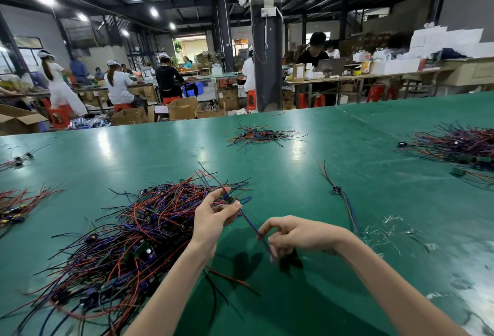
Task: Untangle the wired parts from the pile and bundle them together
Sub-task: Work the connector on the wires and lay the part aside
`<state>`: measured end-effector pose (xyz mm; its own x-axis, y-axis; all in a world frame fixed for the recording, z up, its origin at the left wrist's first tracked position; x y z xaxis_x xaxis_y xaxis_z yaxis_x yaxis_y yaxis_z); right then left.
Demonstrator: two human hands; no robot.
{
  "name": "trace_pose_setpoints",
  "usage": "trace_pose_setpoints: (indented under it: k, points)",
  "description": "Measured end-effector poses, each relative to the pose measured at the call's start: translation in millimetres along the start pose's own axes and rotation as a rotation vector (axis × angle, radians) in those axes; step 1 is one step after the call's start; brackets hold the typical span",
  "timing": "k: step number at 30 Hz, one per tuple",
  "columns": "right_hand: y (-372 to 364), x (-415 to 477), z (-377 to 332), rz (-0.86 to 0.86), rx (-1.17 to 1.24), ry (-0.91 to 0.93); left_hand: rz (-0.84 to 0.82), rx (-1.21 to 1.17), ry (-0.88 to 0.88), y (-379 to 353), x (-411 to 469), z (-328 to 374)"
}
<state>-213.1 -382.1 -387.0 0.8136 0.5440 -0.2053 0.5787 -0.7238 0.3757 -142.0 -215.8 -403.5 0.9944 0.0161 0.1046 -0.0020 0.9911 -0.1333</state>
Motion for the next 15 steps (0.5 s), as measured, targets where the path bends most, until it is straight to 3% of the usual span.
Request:
trace_pose_setpoints:
  k: [8,15]
  points:
    - [0.9,19.2,6.1,0.389,0.086,0.091,-0.127,-0.076,0.115,-28.2,-21.9,-10.4]
    - [23.7,19.7,16.3,0.62,0.236,-0.002,-0.166,-0.001,0.08,-34.9,-23.6,-14.9]
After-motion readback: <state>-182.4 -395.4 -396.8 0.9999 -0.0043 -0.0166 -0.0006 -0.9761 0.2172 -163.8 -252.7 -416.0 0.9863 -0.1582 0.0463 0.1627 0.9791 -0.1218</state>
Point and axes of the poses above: each hand's wrist, its own x-axis towards the middle knuckle, its own y-axis out of the back of the hand, z = x × y, the point moved 5 cm from there along x, towards the middle knuckle, and after that the axes turned 5 degrees about x, right-handed, at the moved point
